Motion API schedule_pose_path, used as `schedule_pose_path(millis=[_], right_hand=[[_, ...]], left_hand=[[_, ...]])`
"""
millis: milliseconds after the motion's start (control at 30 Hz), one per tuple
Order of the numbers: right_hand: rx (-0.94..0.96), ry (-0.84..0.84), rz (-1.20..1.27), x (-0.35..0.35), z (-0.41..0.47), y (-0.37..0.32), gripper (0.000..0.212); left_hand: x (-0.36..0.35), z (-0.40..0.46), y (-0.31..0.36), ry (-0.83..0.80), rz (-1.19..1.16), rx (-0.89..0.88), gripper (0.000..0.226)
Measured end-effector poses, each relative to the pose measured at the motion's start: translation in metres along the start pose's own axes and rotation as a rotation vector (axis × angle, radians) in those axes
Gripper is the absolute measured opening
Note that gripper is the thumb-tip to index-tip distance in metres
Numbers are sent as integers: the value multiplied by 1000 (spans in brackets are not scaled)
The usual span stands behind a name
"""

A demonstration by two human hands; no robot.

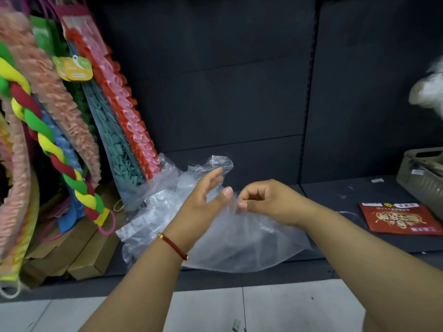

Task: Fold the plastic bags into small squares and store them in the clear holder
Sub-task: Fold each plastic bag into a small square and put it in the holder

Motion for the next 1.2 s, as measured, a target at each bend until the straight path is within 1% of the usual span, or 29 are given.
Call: schedule_pose_path(millis=[33,67,100,133,200,233,300,333,367,400,433,500,600,667,733,767,800,833,900,933,967,1000,1033,1067,1133,1200], right_hand=[[-2,-3,10,0,0,0,8],[-6,8,17,2,2,1,8],[-11,25,15,3,3,3,8],[-19,38,8,5,4,5,8],[-60,23,-2,9,5,10,9],[-87,-4,-18,12,6,14,15],[-133,-35,-171,20,6,22,25],[-143,-29,-283,26,6,24,22],[-148,-8,-373,32,6,26,15],[-159,29,-406,40,5,26,7],[-170,72,-377,47,4,27,2],[-183,174,-189,62,3,31,7],[-125,332,149,76,4,33,10],[-108,379,266,75,5,33,18],[-108,405,256,67,6,31,22],[-108,405,222,61,6,30,21],[-107,387,172,54,5,27,19],[-99,351,111,46,5,24,18],[-81,257,4,28,7,18,17],[-72,212,-23,19,7,16,17],[-65,178,-44,11,8,14,17],[-59,160,-55,6,9,12,17],[-54,162,-39,4,9,11,16],[-50,182,8,5,9,11,14],[-41,256,152,15,8,12,12],[-48,314,256,31,8,22,17]], left_hand=[[0,2,-6,-13,-82,70,50],[0,3,-11,-27,-129,103,36],[0,4,-15,-23,-149,115,19],[0,5,-16,4,-165,120,12],[3,9,-22,103,-224,131,21],[7,11,-24,152,-262,134,23],[15,15,-26,228,-279,116,30],[20,16,-27,255,-260,107,32],[24,16,-28,281,-237,98,32],[28,16,-29,304,-224,91,30],[32,16,-29,327,-218,87,27],[40,17,-31,362,-188,82,28],[48,16,-35,387,-85,84,31],[49,16,-38,390,-8,109,28],[48,15,-35,404,191,115,13],[47,14,-31,414,307,86,14],[44,14,-26,397,404,18,29],[38,14,-19,340,460,-65,42],[17,11,-6,155,437,-159,54],[7,9,-5,67,385,-162,52],[-1,9,-6,5,319,-157,45],[-6,9,-6,-21,272,-151,32],[-7,9,-6,-13,233,-149,17],[-4,11,-7,29,209,-149,11],[9,14,-9,128,183,-134,18],[25,15,-11,191,110,-102,21]])
Point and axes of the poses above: each hand's wrist, its own z-axis towards the middle knuckle, its own x-axis out of the back of the hand, y = z × x, the point moved 5 cm from there along z, towards the middle knuckle, and after that the axes turned 2 degrees about y, right-handed, at the moved point
